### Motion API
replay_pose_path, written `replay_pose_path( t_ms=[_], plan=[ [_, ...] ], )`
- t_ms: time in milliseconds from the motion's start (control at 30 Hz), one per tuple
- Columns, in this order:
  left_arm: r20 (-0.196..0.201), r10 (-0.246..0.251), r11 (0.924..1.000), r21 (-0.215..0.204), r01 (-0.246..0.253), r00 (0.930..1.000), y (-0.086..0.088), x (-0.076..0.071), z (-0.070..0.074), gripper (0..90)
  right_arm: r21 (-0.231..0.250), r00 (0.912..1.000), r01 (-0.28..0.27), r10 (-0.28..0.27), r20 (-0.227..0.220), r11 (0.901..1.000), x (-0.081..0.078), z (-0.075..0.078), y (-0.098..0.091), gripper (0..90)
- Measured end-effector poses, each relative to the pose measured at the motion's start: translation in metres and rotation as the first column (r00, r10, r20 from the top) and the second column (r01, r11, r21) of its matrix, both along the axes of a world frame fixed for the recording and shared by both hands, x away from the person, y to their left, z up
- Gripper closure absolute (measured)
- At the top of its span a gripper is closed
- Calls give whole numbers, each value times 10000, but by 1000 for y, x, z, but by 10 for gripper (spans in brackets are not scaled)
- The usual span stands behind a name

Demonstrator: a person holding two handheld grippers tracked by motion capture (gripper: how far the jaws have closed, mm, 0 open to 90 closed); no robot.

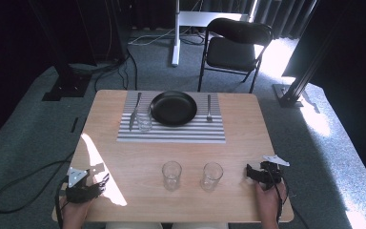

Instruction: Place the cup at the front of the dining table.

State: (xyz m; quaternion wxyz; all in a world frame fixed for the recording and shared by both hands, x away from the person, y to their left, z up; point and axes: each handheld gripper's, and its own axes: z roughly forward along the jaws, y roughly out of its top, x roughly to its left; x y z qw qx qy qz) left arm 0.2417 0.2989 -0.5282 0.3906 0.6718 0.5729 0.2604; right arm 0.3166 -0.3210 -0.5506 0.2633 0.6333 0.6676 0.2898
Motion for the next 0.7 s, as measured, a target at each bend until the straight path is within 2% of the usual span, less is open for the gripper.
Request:
replay_pose_path(
  t_ms=[133,267,333,433,567,633,700],
  plan=[
    [32,530,9986,47,-530,9986,10,-5,1,206,0,10000,1,-1,0,10000,0,0,0,122],
    [-478,502,9986,-154,-510,9976,16,-6,-3,205,-1,10000,1,-1,1,10000,0,0,0,122],
    [-481,563,9981,-234,-575,9973,16,-6,-3,195,0,10000,1,-1,0,10000,0,0,0,122],
    [-573,766,9970,-83,-772,9954,17,-5,-3,111,0,10000,1,-1,0,10000,0,0,0,122],
    [-622,1051,9943,-91,-1059,9925,19,-5,-3,98,0,10000,0,0,-1,10000,0,0,0,122],
    [-605,1142,9934,29,-1142,9916,19,-3,-3,2,0,10000,0,0,-1,10000,0,0,0,122],
    [-945,1008,9948,-18,-1015,9904,19,-1,-5,2,-2,10000,1,-1,0,10000,0,0,0,122]
  ],
)
